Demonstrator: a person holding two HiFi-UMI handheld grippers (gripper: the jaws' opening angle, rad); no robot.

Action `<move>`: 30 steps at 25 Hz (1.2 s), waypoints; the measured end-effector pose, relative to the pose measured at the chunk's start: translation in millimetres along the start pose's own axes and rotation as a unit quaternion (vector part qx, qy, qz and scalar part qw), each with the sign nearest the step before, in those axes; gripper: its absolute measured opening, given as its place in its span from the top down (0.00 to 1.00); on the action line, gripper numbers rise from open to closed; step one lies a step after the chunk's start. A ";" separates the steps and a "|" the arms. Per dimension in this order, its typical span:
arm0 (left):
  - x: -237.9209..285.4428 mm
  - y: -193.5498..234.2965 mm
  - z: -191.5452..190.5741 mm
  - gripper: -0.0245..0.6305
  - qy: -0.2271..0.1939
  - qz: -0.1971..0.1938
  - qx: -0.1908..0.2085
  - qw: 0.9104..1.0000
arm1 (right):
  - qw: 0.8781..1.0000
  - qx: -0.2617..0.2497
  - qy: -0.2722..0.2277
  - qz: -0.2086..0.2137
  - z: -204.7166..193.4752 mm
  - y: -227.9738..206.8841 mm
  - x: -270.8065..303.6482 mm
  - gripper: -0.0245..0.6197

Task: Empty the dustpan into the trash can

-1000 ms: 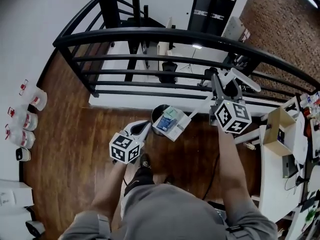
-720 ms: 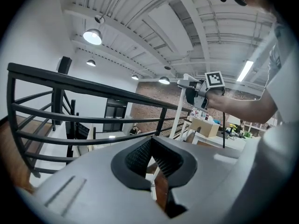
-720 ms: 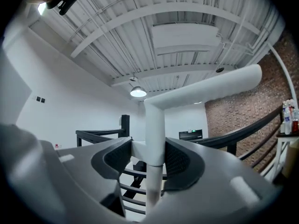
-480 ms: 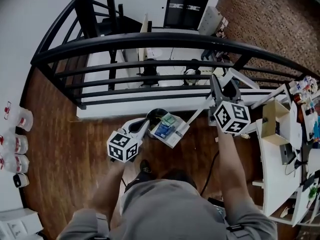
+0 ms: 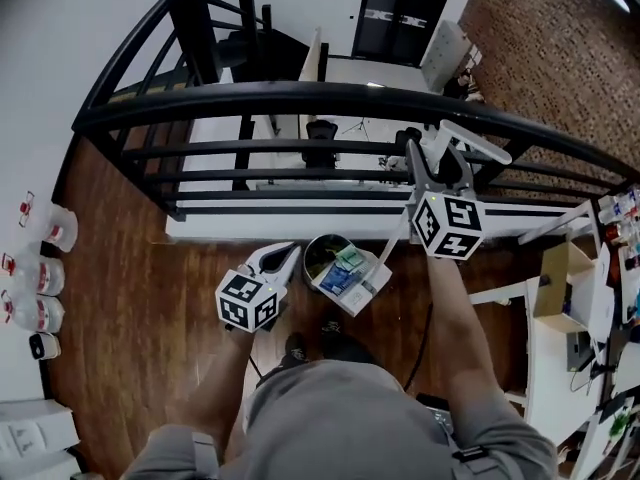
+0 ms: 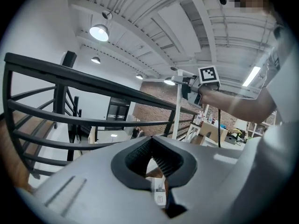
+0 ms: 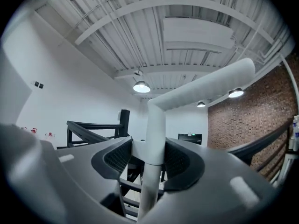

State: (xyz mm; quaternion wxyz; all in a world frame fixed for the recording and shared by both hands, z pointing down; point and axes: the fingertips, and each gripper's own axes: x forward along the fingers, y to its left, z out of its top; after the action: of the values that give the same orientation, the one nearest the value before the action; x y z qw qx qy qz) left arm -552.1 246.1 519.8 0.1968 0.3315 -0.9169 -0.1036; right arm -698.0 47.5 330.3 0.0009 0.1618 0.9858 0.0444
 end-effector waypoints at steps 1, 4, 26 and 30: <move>0.7 3.8 4.4 0.95 -0.002 0.008 0.000 1.000 | 1.000 -0.004 0.002 0.006 -0.7 1.8 12.5 0.66; 3.4 20.8 15.9 0.95 -0.007 0.037 0.002 0.999 | 1.000 -0.007 0.004 0.030 -2.2 11.7 48.8 0.66; 20.3 148.2 69.1 0.95 -0.023 -0.006 -0.015 1.000 | 0.995 -0.044 0.085 0.021 -32.5 79.9 201.8 0.66; 24.2 160.5 76.8 0.95 -0.021 -0.022 -0.012 0.999 | 0.995 -0.047 0.089 0.004 -32.1 75.8 210.2 0.66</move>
State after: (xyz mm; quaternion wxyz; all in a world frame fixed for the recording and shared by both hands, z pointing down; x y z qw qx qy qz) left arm -693.2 356.7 509.2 0.1788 0.3468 -0.9121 -0.1259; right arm -873.6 183.3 371.6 -0.0796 0.1612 0.9781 0.1054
